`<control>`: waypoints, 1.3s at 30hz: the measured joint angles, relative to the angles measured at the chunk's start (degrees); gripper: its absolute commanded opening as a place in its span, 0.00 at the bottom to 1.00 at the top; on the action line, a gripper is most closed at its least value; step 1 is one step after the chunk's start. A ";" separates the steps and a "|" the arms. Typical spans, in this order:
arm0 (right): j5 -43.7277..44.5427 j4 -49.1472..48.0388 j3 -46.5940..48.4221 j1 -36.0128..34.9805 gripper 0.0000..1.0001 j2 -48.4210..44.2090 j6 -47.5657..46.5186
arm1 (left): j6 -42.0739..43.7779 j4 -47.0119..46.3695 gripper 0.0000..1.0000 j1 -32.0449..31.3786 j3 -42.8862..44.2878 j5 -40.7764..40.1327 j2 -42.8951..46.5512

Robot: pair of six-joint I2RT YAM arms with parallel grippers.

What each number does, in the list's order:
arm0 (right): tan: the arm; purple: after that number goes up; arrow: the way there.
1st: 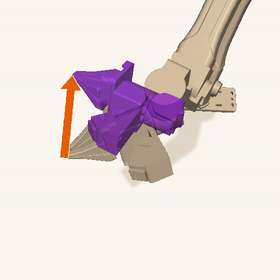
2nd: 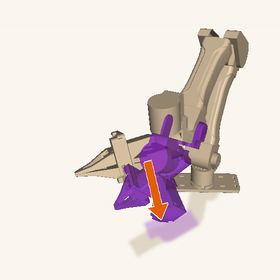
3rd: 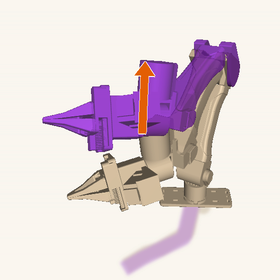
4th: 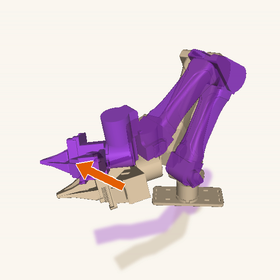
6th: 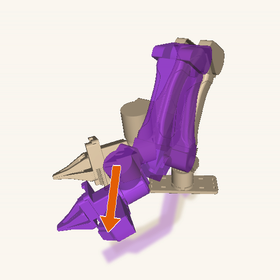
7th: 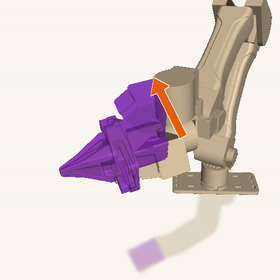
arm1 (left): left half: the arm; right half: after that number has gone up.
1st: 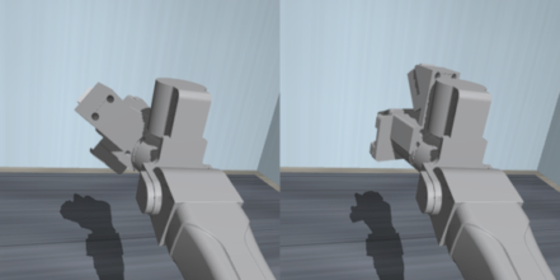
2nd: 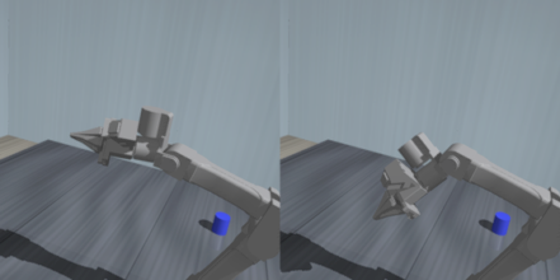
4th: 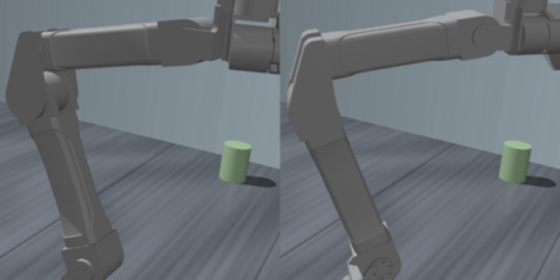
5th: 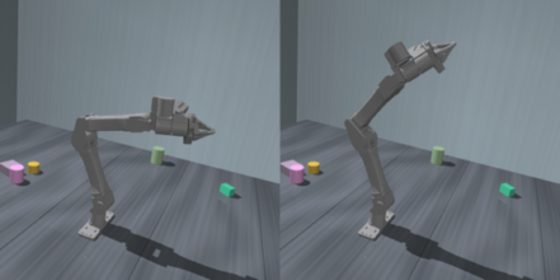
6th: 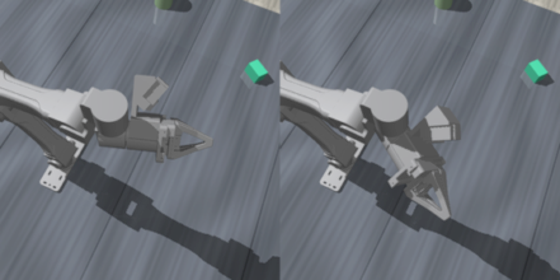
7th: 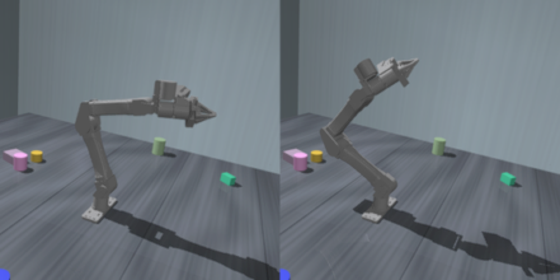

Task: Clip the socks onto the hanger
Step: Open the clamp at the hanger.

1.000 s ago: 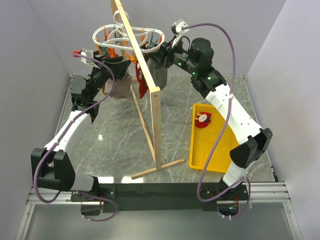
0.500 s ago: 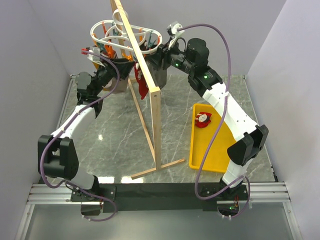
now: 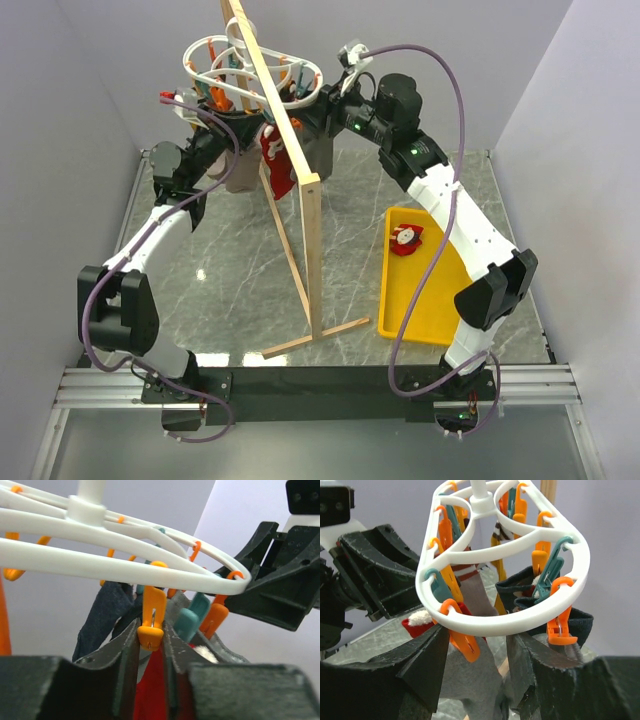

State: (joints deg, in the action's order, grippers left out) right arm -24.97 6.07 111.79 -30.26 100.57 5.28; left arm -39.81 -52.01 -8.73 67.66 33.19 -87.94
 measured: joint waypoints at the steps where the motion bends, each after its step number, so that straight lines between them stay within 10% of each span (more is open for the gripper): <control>1: -0.04 0.07 0.39 0.04 0.55 0.15 0.07 | -0.07 0.00 0.22 -0.09 0.02 -0.04 0.07; 19: -9.84 2.82 0.15 0.90 0.65 0.04 1.40 | 0.35 20.24 0.16 -8.35 0.72 -18.36 9.88; 39: -14.99 1.84 -0.96 -4.63 0.61 -4.61 -2.34 | 0.28 49.00 0.17 -13.84 20.17 -29.94 9.79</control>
State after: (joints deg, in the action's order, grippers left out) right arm -39.97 7.90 110.83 -34.89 95.96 2.94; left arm -39.53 -3.01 -22.57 87.83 3.25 -78.15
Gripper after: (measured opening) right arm 0.609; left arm 0.245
